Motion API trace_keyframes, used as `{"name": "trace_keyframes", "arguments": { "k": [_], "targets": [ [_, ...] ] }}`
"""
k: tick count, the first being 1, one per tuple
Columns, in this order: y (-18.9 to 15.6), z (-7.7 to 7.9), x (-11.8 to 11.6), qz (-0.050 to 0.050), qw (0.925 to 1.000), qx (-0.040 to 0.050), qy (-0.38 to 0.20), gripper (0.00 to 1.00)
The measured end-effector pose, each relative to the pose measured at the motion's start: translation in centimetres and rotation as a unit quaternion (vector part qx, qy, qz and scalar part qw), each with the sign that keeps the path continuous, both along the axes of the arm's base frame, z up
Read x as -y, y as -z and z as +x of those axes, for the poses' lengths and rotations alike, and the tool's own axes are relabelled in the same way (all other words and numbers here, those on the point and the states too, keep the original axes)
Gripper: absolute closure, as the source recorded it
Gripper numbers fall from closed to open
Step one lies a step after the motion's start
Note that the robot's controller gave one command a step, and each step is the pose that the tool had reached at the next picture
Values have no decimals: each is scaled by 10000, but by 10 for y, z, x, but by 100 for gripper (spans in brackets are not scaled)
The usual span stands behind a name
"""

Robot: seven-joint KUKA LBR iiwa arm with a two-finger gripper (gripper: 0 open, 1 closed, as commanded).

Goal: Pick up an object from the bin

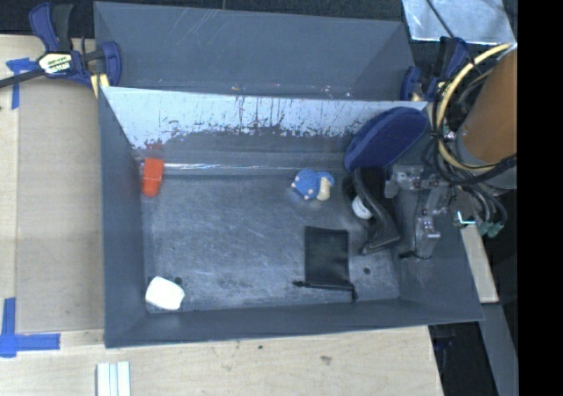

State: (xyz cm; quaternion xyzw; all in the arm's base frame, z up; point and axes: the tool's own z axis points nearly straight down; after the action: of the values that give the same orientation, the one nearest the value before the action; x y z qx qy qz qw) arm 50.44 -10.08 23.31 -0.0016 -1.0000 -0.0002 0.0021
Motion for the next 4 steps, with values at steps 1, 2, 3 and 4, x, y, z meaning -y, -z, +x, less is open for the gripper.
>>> {"name": "trace_keyframes", "arguments": {
  "k": [1, 2, 3, 4],
  "targets": [
    [166, -4, 20, 8, 9882, 4, -1534, 0],
    [132, -19, -22, 13, 9493, 18, -3143, 0],
    [126, 0, -24, 5, 8234, 40, -5674, 0],
    [165, 3, -12, 25, 8007, 16, -5991, 0]
  ]
}}
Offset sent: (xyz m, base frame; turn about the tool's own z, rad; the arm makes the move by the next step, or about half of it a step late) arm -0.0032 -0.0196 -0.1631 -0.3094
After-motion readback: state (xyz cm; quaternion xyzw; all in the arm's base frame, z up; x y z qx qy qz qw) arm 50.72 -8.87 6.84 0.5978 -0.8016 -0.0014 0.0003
